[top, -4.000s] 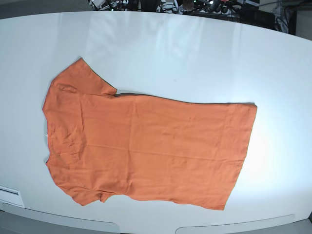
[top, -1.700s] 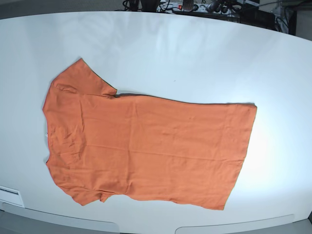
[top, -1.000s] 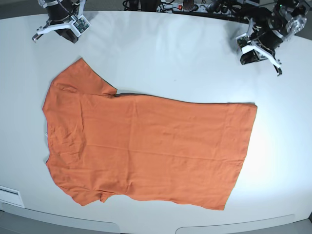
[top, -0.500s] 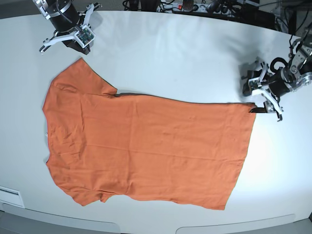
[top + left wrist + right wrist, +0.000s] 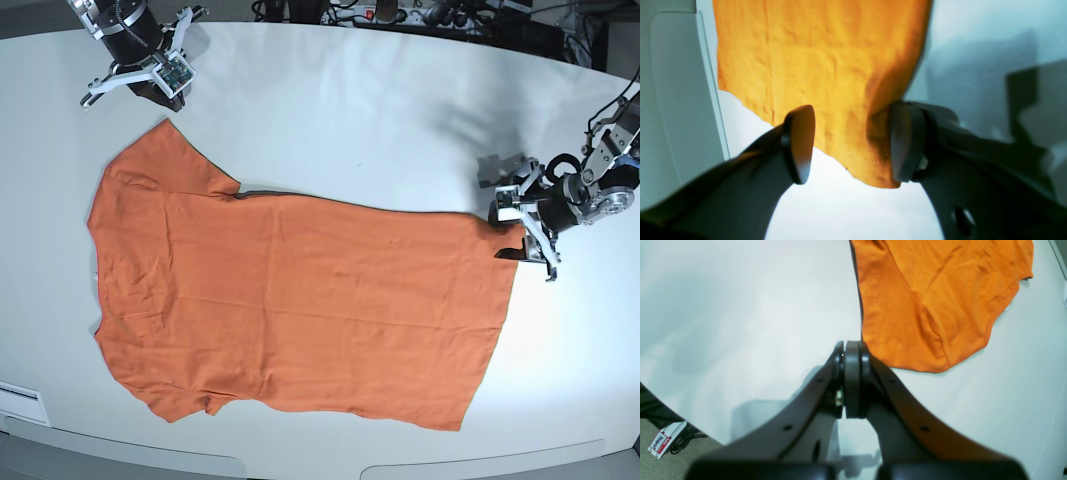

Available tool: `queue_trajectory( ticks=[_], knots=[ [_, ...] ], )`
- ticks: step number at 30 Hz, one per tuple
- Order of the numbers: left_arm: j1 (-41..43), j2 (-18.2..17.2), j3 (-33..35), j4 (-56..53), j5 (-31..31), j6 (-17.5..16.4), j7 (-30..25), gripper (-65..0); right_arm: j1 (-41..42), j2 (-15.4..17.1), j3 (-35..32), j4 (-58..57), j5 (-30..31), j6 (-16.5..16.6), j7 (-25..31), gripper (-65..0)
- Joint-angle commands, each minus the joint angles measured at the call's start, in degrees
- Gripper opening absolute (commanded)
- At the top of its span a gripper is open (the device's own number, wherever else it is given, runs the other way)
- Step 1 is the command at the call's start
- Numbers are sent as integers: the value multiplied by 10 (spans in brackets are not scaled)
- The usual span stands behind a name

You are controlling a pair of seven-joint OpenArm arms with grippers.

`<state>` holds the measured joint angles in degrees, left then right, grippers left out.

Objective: Fold the T-shirt properly
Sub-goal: 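Lower the left gripper onto the orange T-shirt's hem corner and grasp, then lower the right gripper onto the shirt's shoulder edge and grasp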

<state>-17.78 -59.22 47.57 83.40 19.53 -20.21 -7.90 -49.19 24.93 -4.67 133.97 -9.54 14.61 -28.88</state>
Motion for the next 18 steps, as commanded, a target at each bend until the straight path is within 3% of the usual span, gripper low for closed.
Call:
queue_trajectory(
  ticks=[1, 3, 4, 10, 14, 18],
  knots=[
    [3, -7, 4, -3, 11, -25, 15, -404, -5, 5, 2, 8, -1, -5, 11, -650],
    [3, -7, 4, -3, 3, -26, 24, -617, -3, 5, 2, 8, -2, -11, 11, -650],
    [3, -7, 4, -3, -6, -25, 35, -650, -1, 5, 2, 8, -6, -16, 10, -650],
    [3, -8, 4, -3, -16, -21, 54, -650, 23, 5, 2, 6, 14, -14, 7, -637],
    [3, -8, 4, -3, -23, -21, 54, -650, 27, 5, 2, -17, 20, 9, 8, -380],
    [3, -8, 4, -3, -27, -21, 54, -650, 49, 5, 2, -71, 21, 11, 8, -367]
  ],
)
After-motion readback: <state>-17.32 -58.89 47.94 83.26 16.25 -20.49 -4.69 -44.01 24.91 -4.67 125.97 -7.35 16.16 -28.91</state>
